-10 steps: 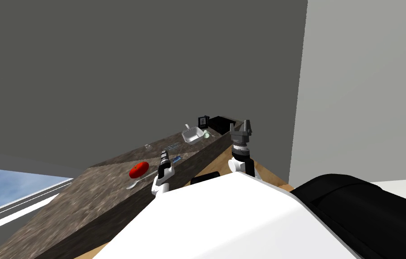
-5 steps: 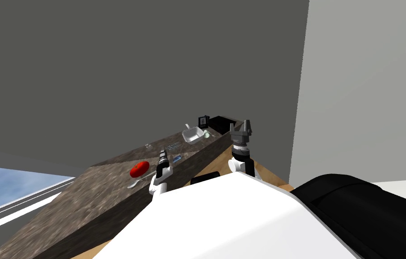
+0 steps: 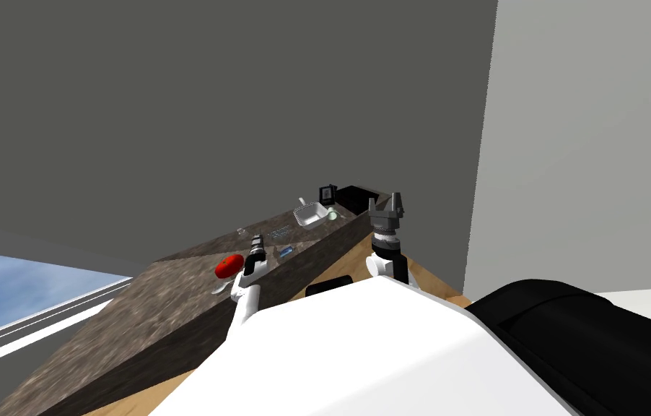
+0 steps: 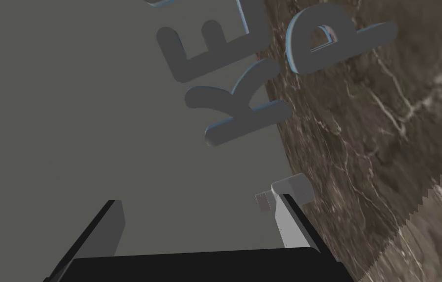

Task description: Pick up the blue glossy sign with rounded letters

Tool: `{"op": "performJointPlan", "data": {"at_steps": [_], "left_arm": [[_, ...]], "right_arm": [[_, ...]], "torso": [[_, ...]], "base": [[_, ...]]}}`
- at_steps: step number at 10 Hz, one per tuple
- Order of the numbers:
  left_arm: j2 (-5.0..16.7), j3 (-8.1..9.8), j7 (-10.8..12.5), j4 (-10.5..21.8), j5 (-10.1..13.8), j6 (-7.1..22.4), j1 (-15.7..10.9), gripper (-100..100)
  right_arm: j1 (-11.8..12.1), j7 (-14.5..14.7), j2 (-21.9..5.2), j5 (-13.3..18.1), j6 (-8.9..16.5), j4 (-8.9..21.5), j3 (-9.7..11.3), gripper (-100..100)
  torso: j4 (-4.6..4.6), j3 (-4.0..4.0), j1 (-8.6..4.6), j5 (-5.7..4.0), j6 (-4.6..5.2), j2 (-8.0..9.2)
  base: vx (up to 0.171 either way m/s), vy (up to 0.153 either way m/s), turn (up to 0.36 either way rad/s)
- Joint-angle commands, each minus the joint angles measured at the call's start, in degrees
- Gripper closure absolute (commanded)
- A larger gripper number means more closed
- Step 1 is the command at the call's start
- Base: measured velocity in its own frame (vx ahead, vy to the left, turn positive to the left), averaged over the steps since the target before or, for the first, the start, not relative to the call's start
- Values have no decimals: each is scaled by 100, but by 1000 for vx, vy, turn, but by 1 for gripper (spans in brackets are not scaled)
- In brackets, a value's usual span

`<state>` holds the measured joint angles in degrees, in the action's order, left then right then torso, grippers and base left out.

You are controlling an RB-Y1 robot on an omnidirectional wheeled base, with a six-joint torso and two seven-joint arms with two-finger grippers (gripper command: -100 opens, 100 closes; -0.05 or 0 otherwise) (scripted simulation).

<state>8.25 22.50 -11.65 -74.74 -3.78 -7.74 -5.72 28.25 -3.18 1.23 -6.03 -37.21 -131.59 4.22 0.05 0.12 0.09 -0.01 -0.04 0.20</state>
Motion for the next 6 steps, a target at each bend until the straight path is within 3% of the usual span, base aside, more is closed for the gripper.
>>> {"op": "performJointPlan", "data": {"at_steps": [1,4,5,6], "left_arm": [[80,-19,66,-9,-26,166,-47,-100],[441,-37,317,207,-197,736,-537,-100],[441,-37,317,207,-197,847,-537,-100],[553,-36,403,298,-262,1072,-718,-100]], "right_arm": [[0,0,0,0,0,0,0,0],[0,0,0,0,0,0,0,0],[0,0,0,0,0,0,0,0],[0,0,0,0,0,0,0,0]], "torso": [[0,0,0,0,0,0],[-1,-2,-4,0,0,-3],[0,0,-5,0,0,1],[-1,-2,-6,0,0,-3]], "base": [[-27,10,2],[-39,7,20],[-32,3,6],[-27,0,10]]}}
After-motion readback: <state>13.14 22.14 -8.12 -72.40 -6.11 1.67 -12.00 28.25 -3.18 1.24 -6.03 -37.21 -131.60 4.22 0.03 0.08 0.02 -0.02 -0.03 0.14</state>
